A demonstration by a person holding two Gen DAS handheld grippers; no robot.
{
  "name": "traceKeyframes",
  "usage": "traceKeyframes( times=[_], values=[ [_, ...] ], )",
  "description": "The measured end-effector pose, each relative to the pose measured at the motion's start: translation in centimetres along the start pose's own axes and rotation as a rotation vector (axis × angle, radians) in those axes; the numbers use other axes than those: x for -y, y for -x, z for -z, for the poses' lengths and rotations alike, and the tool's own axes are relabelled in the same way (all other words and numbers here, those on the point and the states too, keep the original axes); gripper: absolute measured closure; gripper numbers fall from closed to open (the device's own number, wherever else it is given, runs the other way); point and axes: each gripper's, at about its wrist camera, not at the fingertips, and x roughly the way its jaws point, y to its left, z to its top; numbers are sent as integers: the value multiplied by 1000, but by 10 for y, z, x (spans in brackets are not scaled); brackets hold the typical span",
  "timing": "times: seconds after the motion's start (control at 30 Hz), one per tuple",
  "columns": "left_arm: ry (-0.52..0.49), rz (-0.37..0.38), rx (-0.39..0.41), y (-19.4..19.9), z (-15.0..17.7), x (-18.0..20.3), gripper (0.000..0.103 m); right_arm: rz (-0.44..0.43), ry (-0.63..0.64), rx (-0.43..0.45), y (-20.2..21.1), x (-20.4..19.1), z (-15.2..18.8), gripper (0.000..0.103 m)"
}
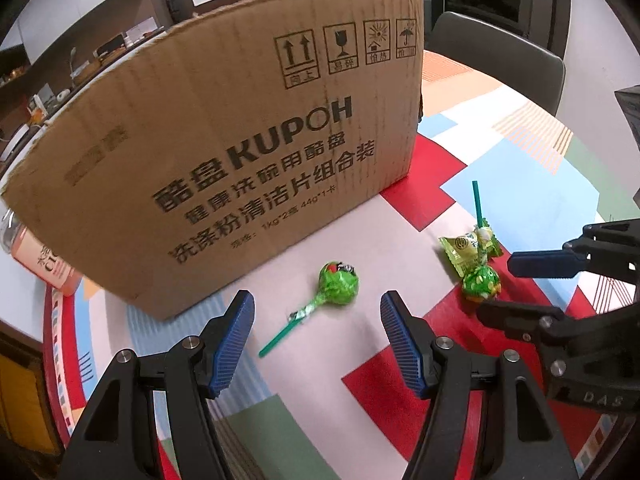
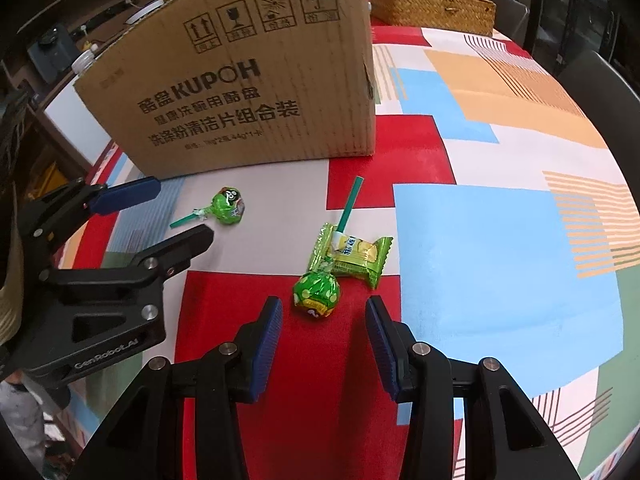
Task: Organize snacks
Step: 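Move both tools back toward the green lollipops on the table, then grasp a green lollipop with the left tool while the right tool grasps another green lollipop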
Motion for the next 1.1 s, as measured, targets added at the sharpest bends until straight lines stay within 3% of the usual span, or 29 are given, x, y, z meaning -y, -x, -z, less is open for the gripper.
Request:
traceKeyframes(
  times=[0.3, 0.73, 0.87, 1.1],
  values=[
    [5, 21, -12, -17, -9, -4, 39, -1, 5, 1, 0, -4, 2, 59],
    [34, 64, -50, -33, -13, -1, 63, -9, -7, -2, -7, 2, -6, 65],
    [45, 83, -59, -32, -12, 2, 77, -16, -4, 2, -7, 2, -6, 74],
    [78, 90, -59, -32, -5, 14, 77, -30, -14, 10, -4, 5, -7, 75]
  ],
)
